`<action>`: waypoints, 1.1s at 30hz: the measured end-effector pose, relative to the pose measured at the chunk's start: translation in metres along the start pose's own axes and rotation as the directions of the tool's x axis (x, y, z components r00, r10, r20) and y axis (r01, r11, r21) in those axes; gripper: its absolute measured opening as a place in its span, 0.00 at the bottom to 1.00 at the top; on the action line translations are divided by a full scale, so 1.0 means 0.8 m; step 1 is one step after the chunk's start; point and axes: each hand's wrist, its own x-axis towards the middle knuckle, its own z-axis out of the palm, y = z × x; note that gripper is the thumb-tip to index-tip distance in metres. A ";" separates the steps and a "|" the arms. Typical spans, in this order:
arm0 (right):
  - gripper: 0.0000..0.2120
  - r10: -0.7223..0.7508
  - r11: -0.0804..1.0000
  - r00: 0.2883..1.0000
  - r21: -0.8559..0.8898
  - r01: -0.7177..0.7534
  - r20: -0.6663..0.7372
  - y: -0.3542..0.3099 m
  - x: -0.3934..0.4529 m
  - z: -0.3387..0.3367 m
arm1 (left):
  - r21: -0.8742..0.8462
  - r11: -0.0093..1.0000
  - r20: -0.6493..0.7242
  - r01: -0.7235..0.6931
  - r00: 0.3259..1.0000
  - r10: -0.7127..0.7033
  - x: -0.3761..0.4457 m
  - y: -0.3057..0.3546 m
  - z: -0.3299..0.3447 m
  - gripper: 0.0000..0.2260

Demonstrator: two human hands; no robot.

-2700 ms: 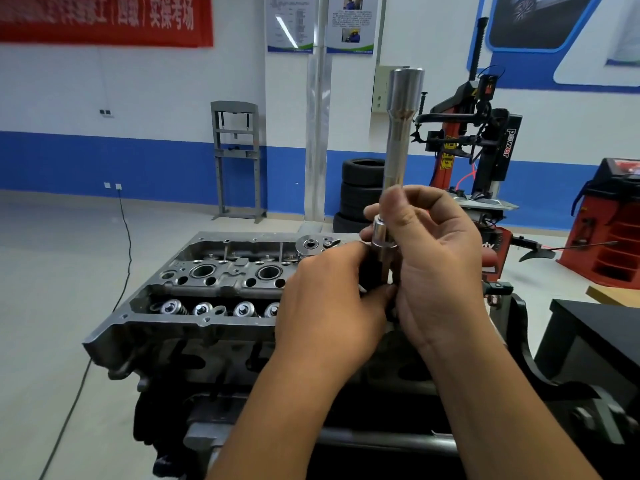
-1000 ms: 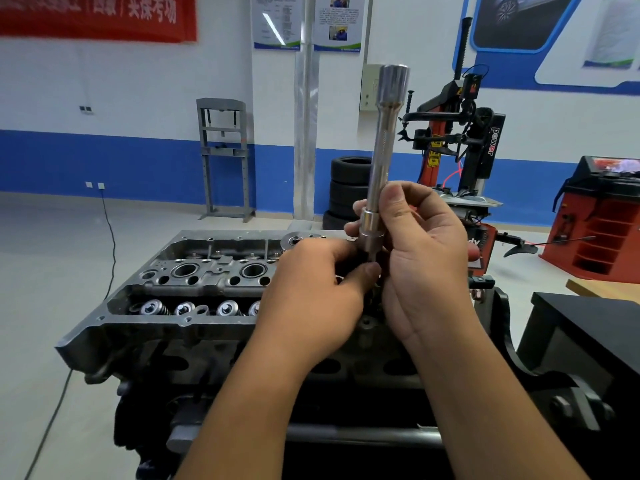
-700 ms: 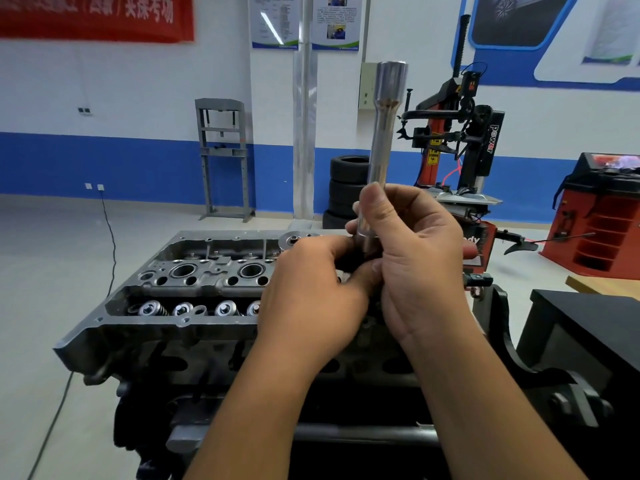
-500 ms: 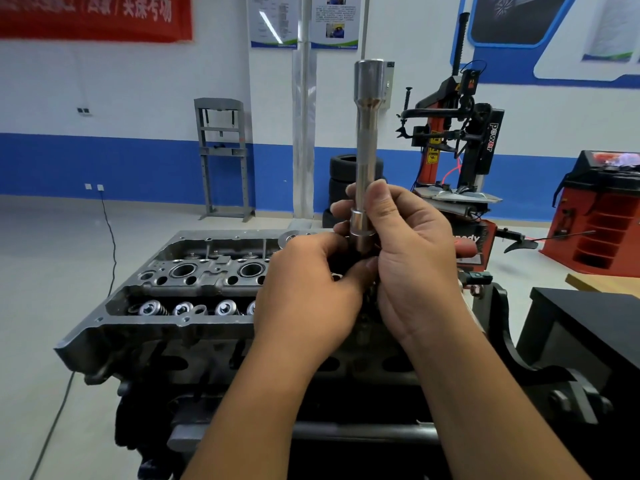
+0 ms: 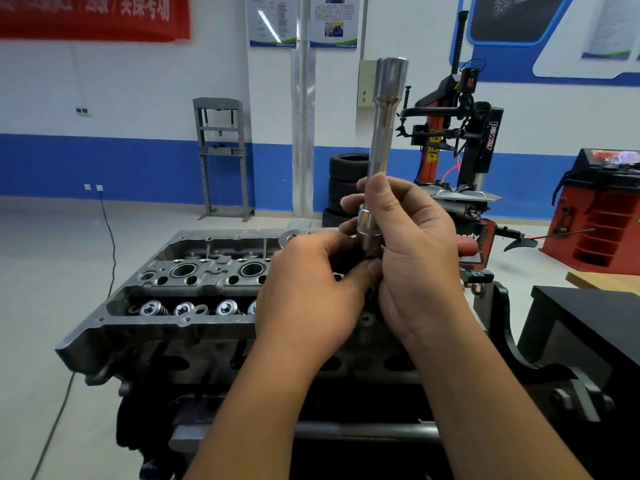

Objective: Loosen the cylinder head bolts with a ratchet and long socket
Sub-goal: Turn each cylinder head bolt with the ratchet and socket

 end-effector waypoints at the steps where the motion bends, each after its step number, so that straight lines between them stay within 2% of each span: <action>1: 0.11 -0.014 1.000 1.000 -0.004 0.014 -0.010 0.000 -0.001 -0.001 | 0.016 1.000 -0.017 -0.004 1.000 0.004 0.001 -0.002 0.001 0.05; 4: 0.14 -0.039 0.998 0.999 -0.042 0.038 -0.027 0.000 -0.001 -0.003 | 0.025 1.000 0.014 -0.008 1.000 0.008 0.002 -0.003 0.000 0.07; 7: 0.10 -0.046 0.997 0.999 -0.069 0.045 -0.015 0.002 0.001 -0.002 | -0.017 1.000 0.114 -0.005 0.993 0.007 0.004 -0.001 -0.005 0.07; 11: 0.13 -0.002 0.998 1.000 -0.056 0.003 0.010 0.003 0.002 0.001 | -0.026 1.000 0.030 0.004 1.000 -0.003 0.003 0.001 -0.001 0.13; 13: 0.11 0.017 0.998 1.000 -0.054 -0.016 0.013 0.002 0.002 0.001 | -0.007 1.000 0.000 0.013 1.000 -0.013 0.002 0.002 0.001 0.14; 16: 0.15 0.002 1.000 1.000 -0.026 -0.002 -0.008 -0.002 0.000 0.000 | 0.007 1.000 0.001 0.015 1.000 -0.015 0.003 -0.001 0.000 0.09; 17: 0.15 -0.009 1.000 1.000 -0.028 0.009 -0.011 -0.001 0.000 -0.002 | 0.015 1.000 0.017 0.012 1.000 -0.012 0.004 -0.001 -0.001 0.09; 21: 0.07 -0.023 0.998 1.000 -0.052 0.023 0.005 0.000 0.001 0.000 | 0.040 0.999 0.146 0.001 0.989 -0.007 0.004 0.000 -0.006 0.10; 23: 0.08 -0.022 0.998 1.000 -0.059 0.023 0.017 0.001 0.001 0.000 | 0.056 0.998 0.110 -0.006 0.994 0.000 0.003 0.000 -0.004 0.10; 26: 0.14 -0.001 0.998 1.000 -0.063 0.002 0.011 0.001 0.000 0.001 | 0.115 0.993 -0.018 -0.002 1.000 0.004 -0.001 0.002 0.002 0.11; 28: 0.13 0.017 0.999 1.000 -0.046 -0.018 -0.003 -0.002 -0.001 0.000 | 0.153 0.988 -0.071 0.008 0.997 0.003 -0.003 0.004 0.004 0.13; 30: 0.13 0.003 0.999 1.000 -0.037 -0.004 -0.011 -0.004 -0.002 0.000 | 0.168 0.986 -0.067 0.022 0.998 -0.011 -0.004 0.004 0.004 0.14; 33: 0.17 -0.049 0.997 0.999 -0.059 0.048 -0.013 -0.002 -0.002 0.000 | 0.134 0.991 0.039 0.009 0.999 -0.014 0.000 0.004 0.001 0.11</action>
